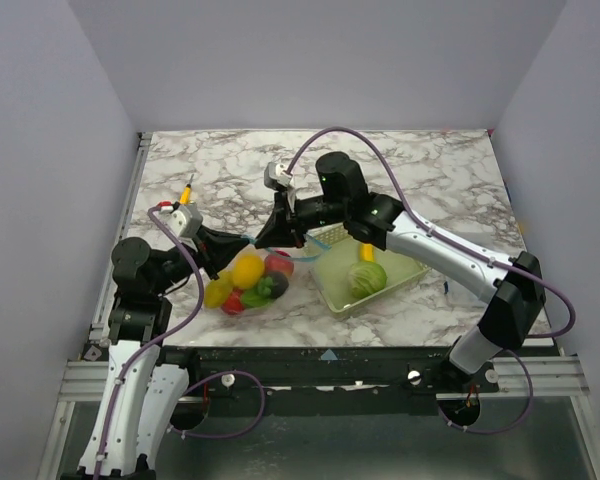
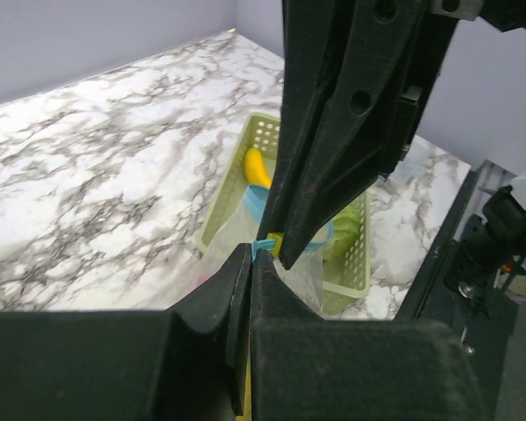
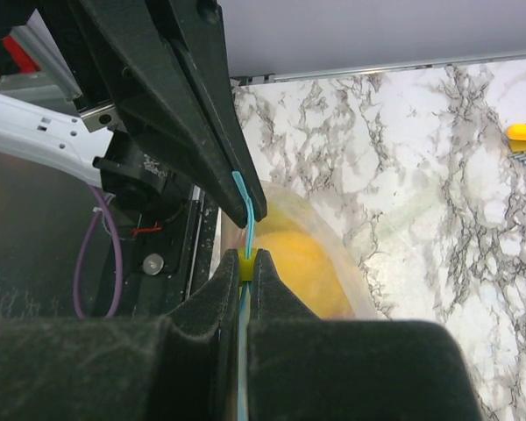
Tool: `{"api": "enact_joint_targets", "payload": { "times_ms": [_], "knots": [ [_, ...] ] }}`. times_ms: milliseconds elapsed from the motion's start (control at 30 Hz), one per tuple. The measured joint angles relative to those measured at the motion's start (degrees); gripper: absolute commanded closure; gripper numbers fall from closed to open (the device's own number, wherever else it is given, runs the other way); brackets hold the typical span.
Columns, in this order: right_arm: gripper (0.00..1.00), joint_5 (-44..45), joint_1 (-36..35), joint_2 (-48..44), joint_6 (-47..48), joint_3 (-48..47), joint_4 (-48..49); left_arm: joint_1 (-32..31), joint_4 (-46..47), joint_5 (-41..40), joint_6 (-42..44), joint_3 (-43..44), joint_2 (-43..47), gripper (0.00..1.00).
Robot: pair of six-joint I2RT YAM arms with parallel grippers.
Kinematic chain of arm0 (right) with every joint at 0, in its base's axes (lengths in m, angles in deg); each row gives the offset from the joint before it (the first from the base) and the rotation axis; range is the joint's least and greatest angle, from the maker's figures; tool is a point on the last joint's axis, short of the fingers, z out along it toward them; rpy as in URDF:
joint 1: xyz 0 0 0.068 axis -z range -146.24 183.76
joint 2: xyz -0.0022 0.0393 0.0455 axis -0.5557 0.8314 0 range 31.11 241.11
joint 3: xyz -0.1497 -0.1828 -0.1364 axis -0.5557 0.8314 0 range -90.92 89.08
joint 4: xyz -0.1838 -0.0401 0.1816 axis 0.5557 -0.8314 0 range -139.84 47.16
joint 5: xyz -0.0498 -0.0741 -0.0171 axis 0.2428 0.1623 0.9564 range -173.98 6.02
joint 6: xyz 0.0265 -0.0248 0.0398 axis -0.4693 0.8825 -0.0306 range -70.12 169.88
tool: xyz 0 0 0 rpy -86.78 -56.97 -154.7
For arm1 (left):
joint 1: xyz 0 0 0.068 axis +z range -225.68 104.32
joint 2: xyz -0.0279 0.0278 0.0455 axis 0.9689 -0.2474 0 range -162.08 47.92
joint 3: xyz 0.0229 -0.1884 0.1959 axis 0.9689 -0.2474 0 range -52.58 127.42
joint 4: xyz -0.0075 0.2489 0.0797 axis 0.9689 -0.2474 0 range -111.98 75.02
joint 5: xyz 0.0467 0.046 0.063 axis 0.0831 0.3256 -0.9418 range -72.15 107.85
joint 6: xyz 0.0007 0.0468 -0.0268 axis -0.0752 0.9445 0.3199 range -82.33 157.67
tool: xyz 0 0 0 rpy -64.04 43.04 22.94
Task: Place the food in the zip-top bag and seal the zipper
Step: Zip the zipper food storage bag at the center of the board.
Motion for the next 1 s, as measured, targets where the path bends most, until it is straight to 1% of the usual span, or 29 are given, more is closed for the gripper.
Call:
{"api": "enact_joint_targets", "payload": {
  "times_ms": [33, 133, 367, 600, 800, 1000],
  "knots": [
    [0.99, 0.3, -0.1, -0.1, -0.1, 0.0, 0.0, 0.0, -0.7, -1.7, 0.8, 0.1, 0.5, 1.0],
    [0.99, 1.9, -0.3, -0.7, -0.3, 0.6, 0.2, 0.2, -3.1, -3.2, 2.0, 1.3, 0.4, 1.0],
    [0.99, 5.8, -0.3, -4.7, -0.5, 6.3, 0.3, 1.6, -3.8, -6.6, 3.4, 1.5, -0.6, 1.0],
    [0.99, 8.4, -0.3, -8.2, -1.9, 11.1, 0.5, 4.8, -6.9, -11.7, 5.0, 3.0, -1.7, 1.0],
    [0.99, 9.9, -0.3, -10.3, -4.3, 14.3, 0.2, 5.9, -7.8, -20.3, 4.9, 3.7, -2.7, 1.0],
    [1.0, 10.8, -0.3, -11.8, -6.9, 15.6, 0.0, 6.2, -10.2, -30.1, 4.6, 7.1, -5.0, 1.0]
  ]
}}
